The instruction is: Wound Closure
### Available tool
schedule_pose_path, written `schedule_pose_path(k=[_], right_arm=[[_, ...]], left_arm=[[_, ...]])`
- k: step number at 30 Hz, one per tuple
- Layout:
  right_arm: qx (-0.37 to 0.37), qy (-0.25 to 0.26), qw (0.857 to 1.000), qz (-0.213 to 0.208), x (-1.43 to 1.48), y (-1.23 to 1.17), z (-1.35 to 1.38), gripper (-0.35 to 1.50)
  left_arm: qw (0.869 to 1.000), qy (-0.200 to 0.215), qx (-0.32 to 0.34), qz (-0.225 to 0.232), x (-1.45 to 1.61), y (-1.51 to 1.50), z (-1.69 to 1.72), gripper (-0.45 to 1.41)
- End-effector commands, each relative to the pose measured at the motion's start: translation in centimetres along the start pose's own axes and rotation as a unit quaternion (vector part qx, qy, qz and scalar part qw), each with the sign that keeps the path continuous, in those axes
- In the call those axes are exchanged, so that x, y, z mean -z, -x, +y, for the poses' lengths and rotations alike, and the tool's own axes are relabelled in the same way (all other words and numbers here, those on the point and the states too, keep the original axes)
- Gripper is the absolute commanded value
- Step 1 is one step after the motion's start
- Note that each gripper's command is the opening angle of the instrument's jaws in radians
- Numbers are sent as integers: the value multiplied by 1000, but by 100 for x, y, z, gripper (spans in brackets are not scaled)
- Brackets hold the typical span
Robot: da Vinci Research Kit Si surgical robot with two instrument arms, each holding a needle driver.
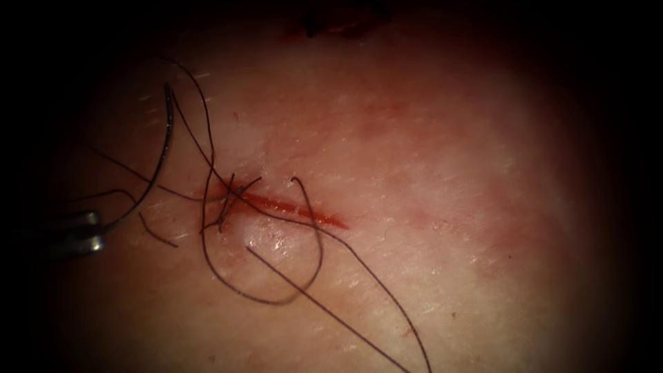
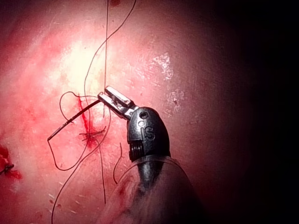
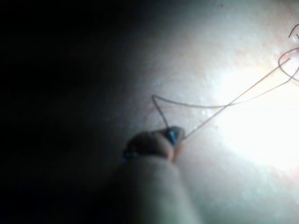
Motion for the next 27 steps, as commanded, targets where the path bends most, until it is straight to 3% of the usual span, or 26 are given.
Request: schedule_pose_path(k=[1,3,4,5,6,7,12,16,20,22,24,27], right_arm=[[-7,-16,1000,-2,2,1,-16,-35],[-10,-30,999,-13,11,7,-18,-35],[-22,-31,999,-14,14,8,-18,-20],[-31,-31,999,-14,16,8,-18,31],[-36,-23,999,-13,23,4,-9,116],[-42,-7,999,-15,26,2,-3,128],[-85,76,993,-8,50,-31,52,138],[-56,91,994,-39,53,-53,99,140],[-25,95,992,-73,43,-69,126,142],[1,93,992,-86,41,-70,135,140],[11,91,987,-132,38,-64,141,143],[-11,57,986,-158,46,-26,140,148]], left_arm=[[1000,0,4,2,-9,1,16,-45],[1000,0,4,2,-9,1,16,-45],[1000,0,4,2,-8,1,16,-45],[1000,0,4,2,-8,1,17,-45],[1000,0,4,2,-9,1,17,-45],[1000,0,4,2,-9,0,17,-45],[1000,0,1,1,-9,0,18,-45],[1000,0,1,1,-9,0,18,-45],[1000,0,0,1,-9,0,18,-45],[1000,0,0,1,-9,0,18,-45],[1000,0,0,1,-9,0,18,-45],[1000,1,0,2,-8,0,18,-45]])
